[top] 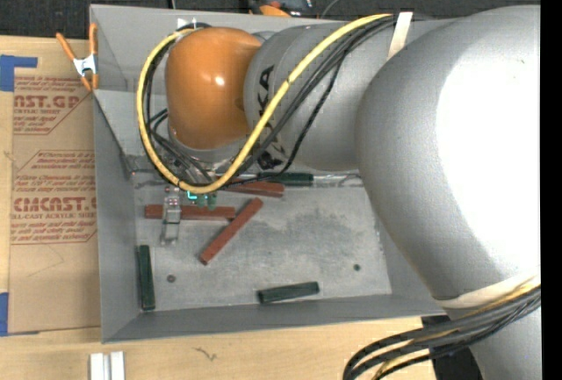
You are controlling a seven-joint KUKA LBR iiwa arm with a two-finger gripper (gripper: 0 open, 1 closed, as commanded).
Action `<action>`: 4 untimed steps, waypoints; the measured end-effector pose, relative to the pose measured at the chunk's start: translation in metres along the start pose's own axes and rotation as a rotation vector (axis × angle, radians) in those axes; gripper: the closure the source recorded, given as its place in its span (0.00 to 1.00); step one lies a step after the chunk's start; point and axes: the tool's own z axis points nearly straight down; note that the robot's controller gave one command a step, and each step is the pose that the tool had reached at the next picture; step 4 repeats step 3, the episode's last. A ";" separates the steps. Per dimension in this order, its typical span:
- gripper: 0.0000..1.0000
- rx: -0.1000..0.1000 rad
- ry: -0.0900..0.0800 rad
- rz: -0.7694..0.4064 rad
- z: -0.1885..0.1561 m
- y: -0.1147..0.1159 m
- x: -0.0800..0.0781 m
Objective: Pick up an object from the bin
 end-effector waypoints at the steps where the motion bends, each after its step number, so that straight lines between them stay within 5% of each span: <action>1: 0.00 0.002 0.000 -0.066 0.079 -0.079 -0.007; 2: 1.00 -0.003 -0.008 -0.072 0.073 -0.073 -0.008; 3: 1.00 -0.002 -0.017 -0.100 -0.061 -0.051 -0.013; 4: 1.00 -0.002 -0.017 -0.100 -0.061 -0.051 -0.013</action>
Offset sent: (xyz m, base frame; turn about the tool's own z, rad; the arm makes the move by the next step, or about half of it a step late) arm 0.0074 -0.0743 -0.0744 -0.0716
